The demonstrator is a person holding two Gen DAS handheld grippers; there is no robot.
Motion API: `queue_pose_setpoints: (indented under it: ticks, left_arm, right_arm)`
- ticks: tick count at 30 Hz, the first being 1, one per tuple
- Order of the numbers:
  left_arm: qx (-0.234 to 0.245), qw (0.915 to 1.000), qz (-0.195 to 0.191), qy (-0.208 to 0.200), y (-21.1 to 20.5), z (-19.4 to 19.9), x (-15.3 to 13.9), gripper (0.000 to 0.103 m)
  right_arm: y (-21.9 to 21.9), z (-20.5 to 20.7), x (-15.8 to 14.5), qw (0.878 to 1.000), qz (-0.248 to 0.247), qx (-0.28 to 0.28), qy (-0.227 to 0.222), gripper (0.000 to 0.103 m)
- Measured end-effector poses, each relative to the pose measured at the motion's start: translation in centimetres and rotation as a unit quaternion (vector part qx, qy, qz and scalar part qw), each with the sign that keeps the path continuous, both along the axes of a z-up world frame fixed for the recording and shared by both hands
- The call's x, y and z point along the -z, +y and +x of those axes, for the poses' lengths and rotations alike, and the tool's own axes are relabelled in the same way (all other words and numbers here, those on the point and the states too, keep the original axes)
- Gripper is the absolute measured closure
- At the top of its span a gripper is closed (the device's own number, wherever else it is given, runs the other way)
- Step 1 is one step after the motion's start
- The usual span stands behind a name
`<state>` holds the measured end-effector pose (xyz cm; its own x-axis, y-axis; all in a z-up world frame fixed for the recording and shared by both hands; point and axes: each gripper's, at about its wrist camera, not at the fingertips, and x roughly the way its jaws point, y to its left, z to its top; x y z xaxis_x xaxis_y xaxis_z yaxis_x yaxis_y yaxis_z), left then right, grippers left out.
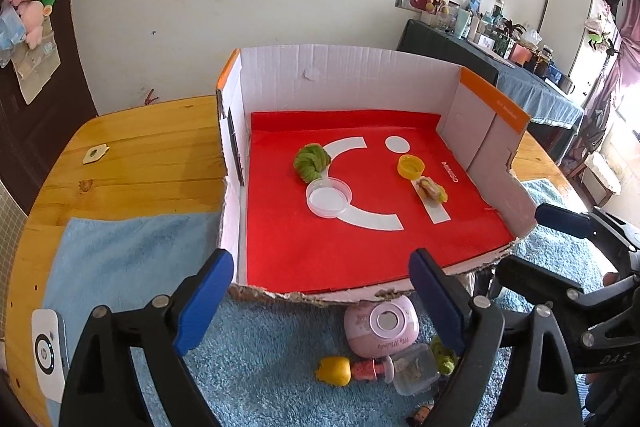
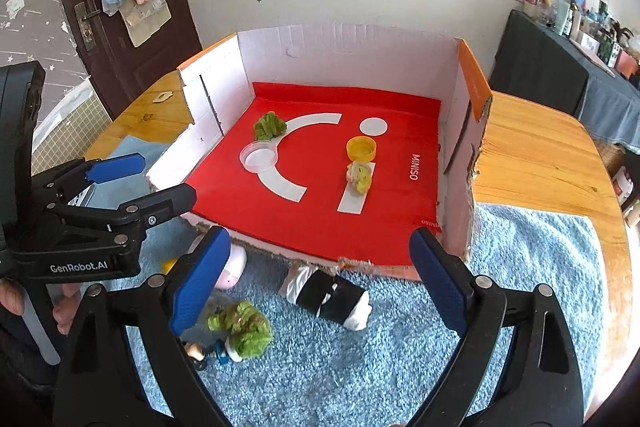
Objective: Organize objects
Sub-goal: 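Withdraw both grippers from the box back over the towel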
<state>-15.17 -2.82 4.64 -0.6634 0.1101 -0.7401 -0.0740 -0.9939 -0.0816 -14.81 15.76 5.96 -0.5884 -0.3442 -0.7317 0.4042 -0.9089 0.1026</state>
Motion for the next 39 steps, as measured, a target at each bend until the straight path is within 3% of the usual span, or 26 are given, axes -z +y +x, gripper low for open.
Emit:
queue_pose_setpoints:
  ticks: [39]
  left_arm:
    - [0.008,0.9995,0.007,-0.03,0.9,3.6,3.5,0.012]
  right_arm:
    - [0.9,4.3,3.5,1.0,0.007,0.005,-0.02,0.011]
